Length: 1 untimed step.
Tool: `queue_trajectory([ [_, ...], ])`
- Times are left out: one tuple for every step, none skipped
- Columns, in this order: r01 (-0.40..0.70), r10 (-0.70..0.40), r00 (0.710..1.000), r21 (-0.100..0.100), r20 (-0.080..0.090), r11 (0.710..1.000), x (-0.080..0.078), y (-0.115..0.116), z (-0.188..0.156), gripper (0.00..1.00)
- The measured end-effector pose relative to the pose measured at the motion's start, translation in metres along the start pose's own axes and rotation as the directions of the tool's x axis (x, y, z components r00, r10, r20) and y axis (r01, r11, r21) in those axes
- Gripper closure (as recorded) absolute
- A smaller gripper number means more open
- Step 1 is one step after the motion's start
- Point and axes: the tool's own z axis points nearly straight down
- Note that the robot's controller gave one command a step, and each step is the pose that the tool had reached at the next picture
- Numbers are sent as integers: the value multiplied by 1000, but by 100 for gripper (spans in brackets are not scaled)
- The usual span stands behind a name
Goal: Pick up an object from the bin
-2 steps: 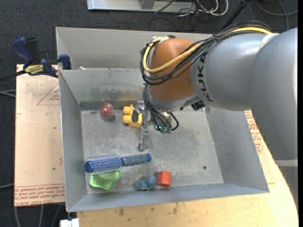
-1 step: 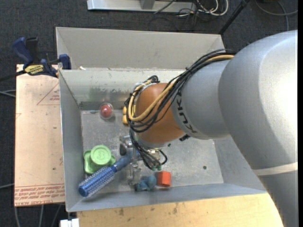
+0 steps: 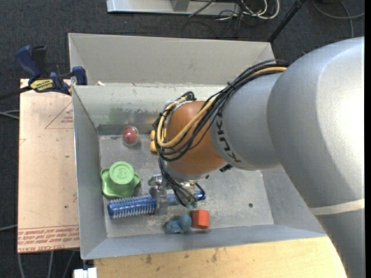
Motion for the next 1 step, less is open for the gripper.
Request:
queue_trajectory([
  [18, -18, 1000, 0, 9, 1000, -3, 2, -132, 100],
])
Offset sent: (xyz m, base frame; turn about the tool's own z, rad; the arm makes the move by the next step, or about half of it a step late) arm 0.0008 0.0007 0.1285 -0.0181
